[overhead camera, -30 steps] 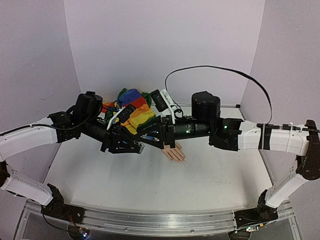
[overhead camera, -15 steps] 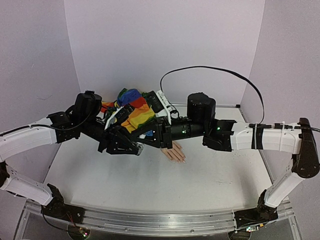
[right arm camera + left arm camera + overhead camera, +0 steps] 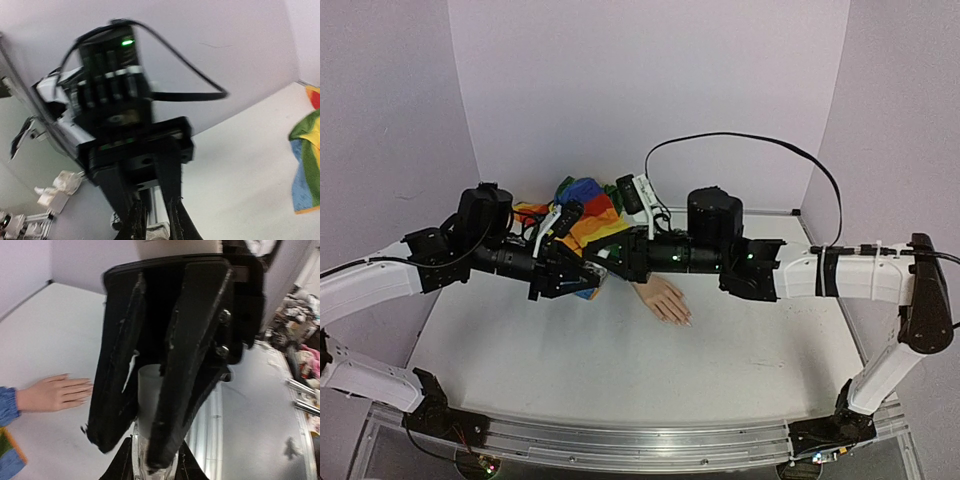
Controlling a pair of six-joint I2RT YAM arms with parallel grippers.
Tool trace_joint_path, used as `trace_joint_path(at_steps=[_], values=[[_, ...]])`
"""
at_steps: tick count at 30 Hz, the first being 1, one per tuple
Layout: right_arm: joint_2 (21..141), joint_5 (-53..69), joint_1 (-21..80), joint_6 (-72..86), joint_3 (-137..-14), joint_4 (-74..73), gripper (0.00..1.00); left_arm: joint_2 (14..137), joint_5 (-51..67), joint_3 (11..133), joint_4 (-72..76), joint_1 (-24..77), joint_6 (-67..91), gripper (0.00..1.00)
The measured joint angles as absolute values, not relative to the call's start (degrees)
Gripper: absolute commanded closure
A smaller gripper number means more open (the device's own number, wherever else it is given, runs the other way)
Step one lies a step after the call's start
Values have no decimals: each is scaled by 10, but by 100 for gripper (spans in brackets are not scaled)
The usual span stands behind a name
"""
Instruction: Paint the nails
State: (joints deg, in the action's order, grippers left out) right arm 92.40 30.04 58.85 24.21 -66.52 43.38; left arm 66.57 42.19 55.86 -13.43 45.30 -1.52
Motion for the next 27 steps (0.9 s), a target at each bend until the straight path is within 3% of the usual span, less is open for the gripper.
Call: trace_joint_path(at_steps=[7, 9, 10, 14, 19, 27], values=[[969, 30, 629, 267, -733, 338, 97, 652, 190, 538, -135, 473, -46, 100], [970, 8, 633, 267, -742, 328, 63, 651, 177, 538, -131, 475, -54, 100], [970, 1, 634, 265, -745, 323, 52, 651, 177, 538, -129, 475, -58, 100], [959, 19, 629, 255, -746, 289, 32, 649, 133, 538, -141, 455, -57, 100], [920, 89, 601, 249, -742, 264, 29, 649, 131, 538, -144, 445, -58, 100], [902, 149, 578, 253, -750, 223, 31, 649, 177, 538, -144, 446, -60, 100]])
